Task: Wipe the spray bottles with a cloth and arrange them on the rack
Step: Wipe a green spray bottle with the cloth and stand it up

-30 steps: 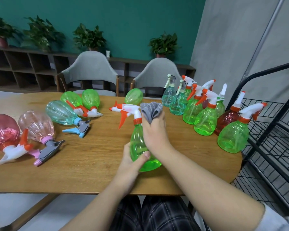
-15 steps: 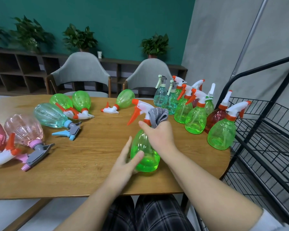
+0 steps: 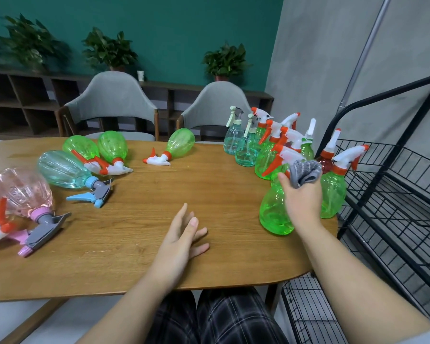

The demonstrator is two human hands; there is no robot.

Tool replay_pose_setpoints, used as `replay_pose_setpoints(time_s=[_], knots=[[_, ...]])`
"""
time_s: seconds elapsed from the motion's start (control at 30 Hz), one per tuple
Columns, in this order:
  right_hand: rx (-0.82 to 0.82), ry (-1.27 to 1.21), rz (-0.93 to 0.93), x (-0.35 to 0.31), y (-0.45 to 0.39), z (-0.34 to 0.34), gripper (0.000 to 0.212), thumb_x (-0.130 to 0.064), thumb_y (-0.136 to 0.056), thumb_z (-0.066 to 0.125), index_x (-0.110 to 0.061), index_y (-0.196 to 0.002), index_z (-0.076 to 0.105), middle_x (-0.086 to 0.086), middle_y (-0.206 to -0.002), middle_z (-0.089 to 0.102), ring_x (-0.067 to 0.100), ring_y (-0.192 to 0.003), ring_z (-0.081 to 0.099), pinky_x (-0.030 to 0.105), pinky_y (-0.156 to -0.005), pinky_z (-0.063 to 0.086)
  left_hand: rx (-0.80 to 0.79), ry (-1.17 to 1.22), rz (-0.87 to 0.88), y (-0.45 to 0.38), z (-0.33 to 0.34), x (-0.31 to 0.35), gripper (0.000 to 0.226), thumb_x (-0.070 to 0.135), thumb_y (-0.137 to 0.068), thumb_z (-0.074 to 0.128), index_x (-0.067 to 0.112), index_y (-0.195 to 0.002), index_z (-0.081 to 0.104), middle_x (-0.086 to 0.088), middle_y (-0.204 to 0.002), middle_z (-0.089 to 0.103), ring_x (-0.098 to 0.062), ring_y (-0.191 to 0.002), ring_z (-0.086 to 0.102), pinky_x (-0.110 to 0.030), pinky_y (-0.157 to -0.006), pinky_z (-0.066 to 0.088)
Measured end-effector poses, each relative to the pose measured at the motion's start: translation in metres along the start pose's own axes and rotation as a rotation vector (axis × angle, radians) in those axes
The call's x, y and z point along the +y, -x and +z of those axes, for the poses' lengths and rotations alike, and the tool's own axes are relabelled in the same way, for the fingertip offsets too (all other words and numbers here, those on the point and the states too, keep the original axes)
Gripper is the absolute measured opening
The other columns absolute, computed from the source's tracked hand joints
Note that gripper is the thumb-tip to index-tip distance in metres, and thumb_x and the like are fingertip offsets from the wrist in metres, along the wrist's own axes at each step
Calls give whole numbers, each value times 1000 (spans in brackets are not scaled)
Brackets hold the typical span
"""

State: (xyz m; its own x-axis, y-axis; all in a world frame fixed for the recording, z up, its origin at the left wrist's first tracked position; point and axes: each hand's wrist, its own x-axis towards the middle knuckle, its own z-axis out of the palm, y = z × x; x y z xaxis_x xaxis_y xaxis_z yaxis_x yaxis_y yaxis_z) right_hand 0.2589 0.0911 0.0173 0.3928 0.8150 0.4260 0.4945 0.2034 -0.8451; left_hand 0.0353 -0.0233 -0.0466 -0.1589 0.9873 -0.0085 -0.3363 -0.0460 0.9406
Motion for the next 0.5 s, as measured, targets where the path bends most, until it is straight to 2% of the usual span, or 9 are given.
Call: replay_pose_setpoints(time_s=[0.23, 0.37, 0.5], knots=[[30, 149, -45, 13, -11, -18, 56, -41, -78, 74, -9, -115, 46, 11, -109, 60, 32, -107, 54, 48, -93, 47, 9, 28, -13, 0, 0, 1, 41, 25, -98, 52, 41, -134, 42, 2, -141, 49, -23, -114, 64, -39, -86, 56], [99, 327, -134, 10, -14, -28, 36, -15, -81, 73, -4, -107, 51, 13, -110, 56, 31, -111, 49, 44, -98, 38, 13, 26, -19, -1, 0, 1, 39, 24, -98, 51, 40, -133, 42, 2, -141, 50, -24, -113, 64, -38, -85, 57], [26, 497, -363, 14, -4, -24, 20, 3, -80, 64, -10, -94, 56, 5, -96, 53, 27, -96, 49, 39, -85, 36, 17, 19, -21, -1, -1, 1, 36, 23, -99, 51, 39, -131, 45, 1, -140, 51, -23, -112, 65, -39, -85, 56]])
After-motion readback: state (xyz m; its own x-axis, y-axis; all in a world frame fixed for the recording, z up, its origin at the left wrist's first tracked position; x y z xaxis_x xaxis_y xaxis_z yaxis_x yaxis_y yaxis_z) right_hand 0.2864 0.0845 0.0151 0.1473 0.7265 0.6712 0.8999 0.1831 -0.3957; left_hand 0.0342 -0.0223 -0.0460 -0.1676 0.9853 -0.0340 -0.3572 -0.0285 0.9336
